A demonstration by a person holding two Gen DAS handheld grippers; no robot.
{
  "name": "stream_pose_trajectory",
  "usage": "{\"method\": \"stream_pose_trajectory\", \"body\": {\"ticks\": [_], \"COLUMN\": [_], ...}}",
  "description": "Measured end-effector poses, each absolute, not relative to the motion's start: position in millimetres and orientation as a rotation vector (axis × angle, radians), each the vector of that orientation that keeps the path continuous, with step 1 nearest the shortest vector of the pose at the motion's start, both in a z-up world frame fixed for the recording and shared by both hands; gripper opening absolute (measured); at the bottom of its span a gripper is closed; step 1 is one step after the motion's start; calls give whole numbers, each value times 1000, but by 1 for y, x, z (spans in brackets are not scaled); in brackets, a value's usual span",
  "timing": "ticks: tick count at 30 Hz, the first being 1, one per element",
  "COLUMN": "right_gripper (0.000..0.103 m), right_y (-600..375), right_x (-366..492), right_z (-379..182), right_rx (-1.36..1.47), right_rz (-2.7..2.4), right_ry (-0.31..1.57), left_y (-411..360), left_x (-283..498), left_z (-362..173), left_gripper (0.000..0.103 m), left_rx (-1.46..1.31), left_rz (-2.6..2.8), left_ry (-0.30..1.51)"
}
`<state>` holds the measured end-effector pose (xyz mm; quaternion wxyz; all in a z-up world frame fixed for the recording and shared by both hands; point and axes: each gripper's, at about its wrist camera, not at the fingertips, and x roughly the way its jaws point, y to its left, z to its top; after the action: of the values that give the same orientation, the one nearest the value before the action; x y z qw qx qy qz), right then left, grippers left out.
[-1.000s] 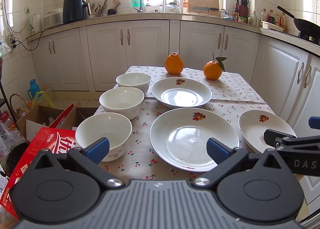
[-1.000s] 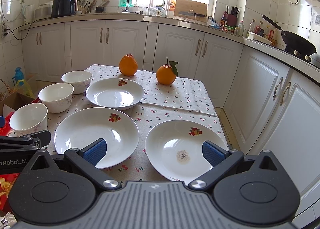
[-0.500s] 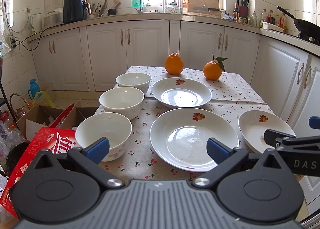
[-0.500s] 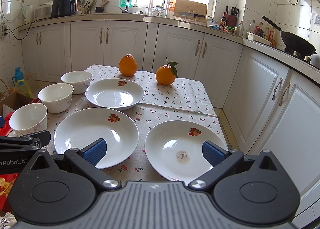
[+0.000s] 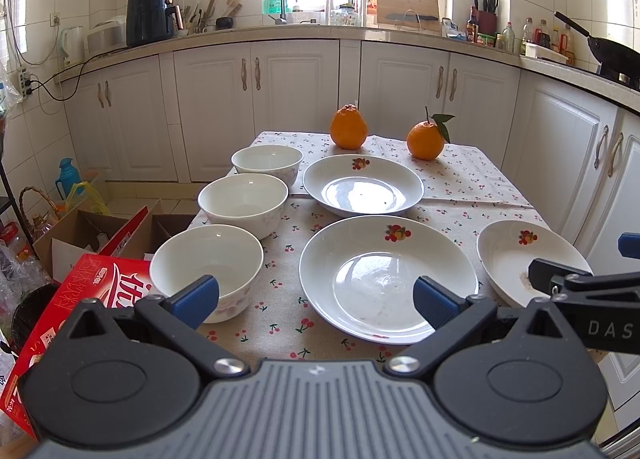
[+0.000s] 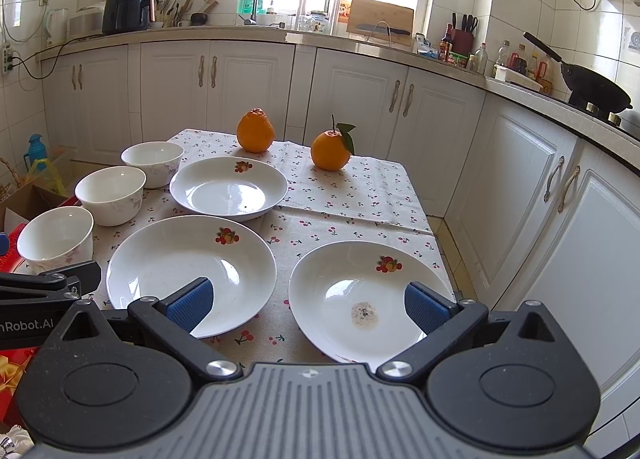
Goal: Organize plates and bowls
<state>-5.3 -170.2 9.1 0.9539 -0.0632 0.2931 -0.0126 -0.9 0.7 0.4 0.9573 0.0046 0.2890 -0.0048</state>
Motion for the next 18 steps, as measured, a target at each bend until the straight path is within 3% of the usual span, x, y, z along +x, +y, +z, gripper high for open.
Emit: {"method": "stream_pose_trajectory", "body": {"ticks": [18], "right_gripper": [103], "right_y": [-172], "right_x": [-2], "right_z": [9], "right_rx": [-128], "right_rz": [-16], "right_ry": [601], "left_y": [-3], "left_x": [9], "left_z": [-2], "left_gripper": [102], "left_rx": [12], "left_rz": [-48], "left_ry": [596]}}
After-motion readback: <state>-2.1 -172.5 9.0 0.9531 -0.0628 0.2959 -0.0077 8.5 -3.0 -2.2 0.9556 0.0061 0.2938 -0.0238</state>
